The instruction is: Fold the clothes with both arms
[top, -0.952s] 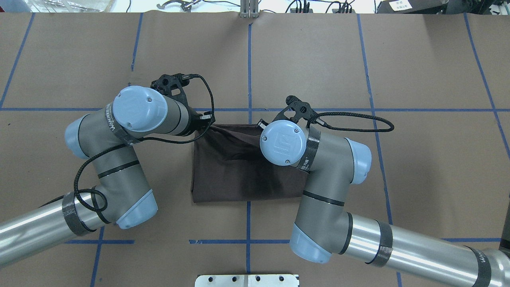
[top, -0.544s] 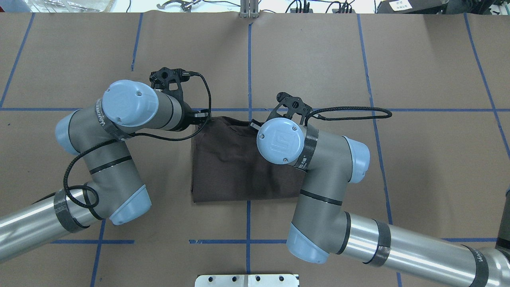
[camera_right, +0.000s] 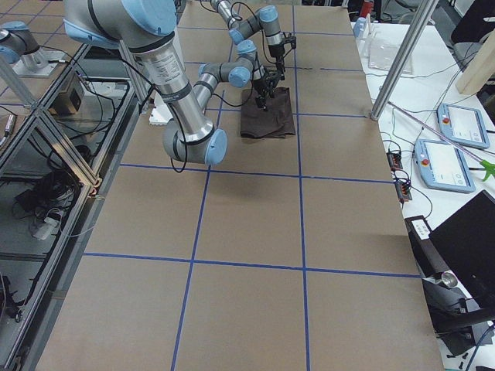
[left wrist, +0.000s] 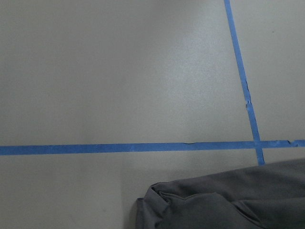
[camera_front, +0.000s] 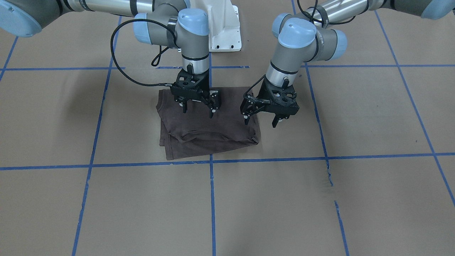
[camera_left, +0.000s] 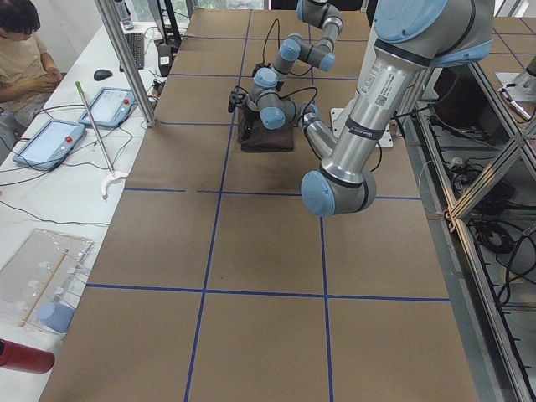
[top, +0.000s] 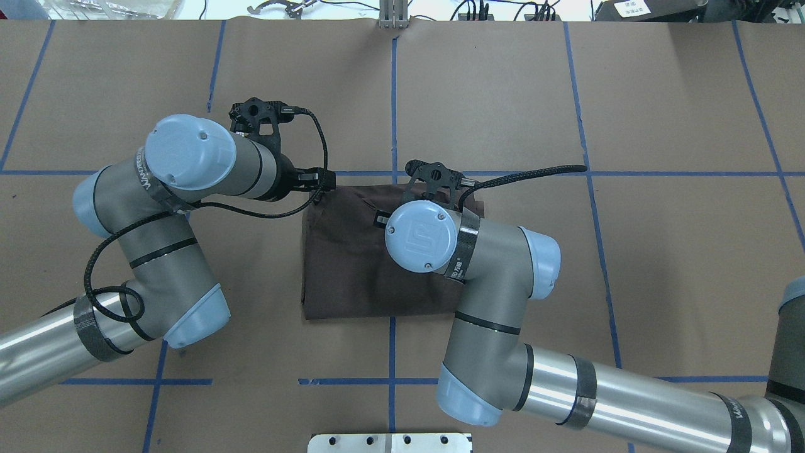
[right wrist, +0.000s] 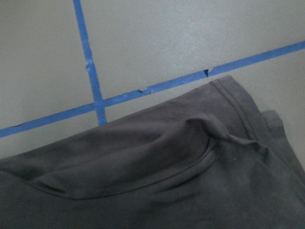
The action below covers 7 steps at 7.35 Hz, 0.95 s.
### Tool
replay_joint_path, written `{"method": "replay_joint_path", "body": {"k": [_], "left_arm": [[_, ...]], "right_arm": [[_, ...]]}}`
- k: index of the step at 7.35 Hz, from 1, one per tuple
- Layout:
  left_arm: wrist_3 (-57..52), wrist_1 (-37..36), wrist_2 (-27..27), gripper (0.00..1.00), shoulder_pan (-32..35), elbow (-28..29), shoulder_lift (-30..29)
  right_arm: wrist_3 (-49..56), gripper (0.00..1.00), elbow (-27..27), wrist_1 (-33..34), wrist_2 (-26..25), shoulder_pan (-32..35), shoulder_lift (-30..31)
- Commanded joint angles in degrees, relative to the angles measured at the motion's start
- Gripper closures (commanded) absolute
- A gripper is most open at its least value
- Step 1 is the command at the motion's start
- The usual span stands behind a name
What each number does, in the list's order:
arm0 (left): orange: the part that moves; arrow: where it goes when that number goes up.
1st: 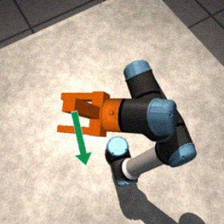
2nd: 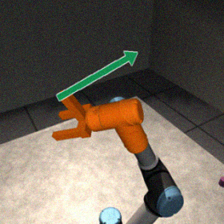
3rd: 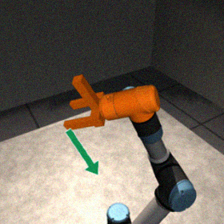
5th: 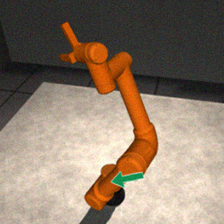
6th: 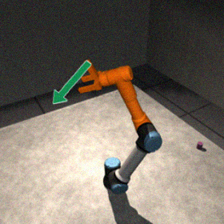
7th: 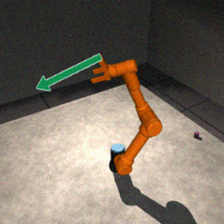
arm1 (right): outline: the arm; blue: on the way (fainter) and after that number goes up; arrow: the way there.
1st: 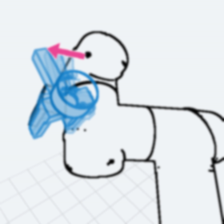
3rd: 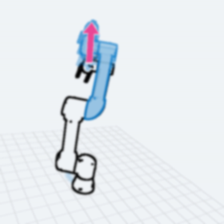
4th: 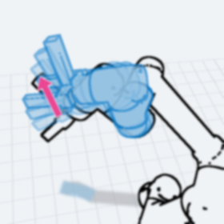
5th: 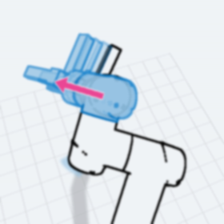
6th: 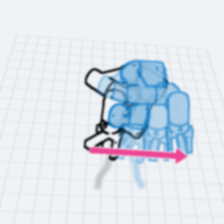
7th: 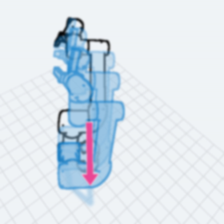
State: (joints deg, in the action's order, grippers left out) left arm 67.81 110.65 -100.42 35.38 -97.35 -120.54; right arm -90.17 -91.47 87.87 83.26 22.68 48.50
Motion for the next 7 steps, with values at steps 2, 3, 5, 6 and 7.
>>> {"method": "replay_joint_path", "body": {"k": [2, 3, 5, 6, 7], "left_arm": [[0.13, 0.09, -0.04, 0.0, -0.13, -0.03, 0.04], [0.13, 0.0, -0.04, 0.0, -0.13, -0.03, 0.04], [0.22, 0.0, -0.04, 0.0, -0.31, -0.03, 0.04], [2.4, -0.17, 0.05, 0.0, -0.92, 0.93, -0.13], [4.77, -0.87, 0.14, 0.0, -1.45, 2.16, -1.26]], "right_arm": [[8.85, 0.0, 6.64, -0.07, 0.41, 4.03, -0.08], [11.3, 0.0, 8.57, 0.02, 0.94, 5.61, -0.34], [13.69, 0.0, 14.36, 0.02, 5.66, 12.0, -2.44], [16.31, 0.0, 14.91, 0.02, 9.52, 16.39, -2.62], [19.9, 0.0, 14.22, -0.24, 14.52, 19.48, -2.54]]}}
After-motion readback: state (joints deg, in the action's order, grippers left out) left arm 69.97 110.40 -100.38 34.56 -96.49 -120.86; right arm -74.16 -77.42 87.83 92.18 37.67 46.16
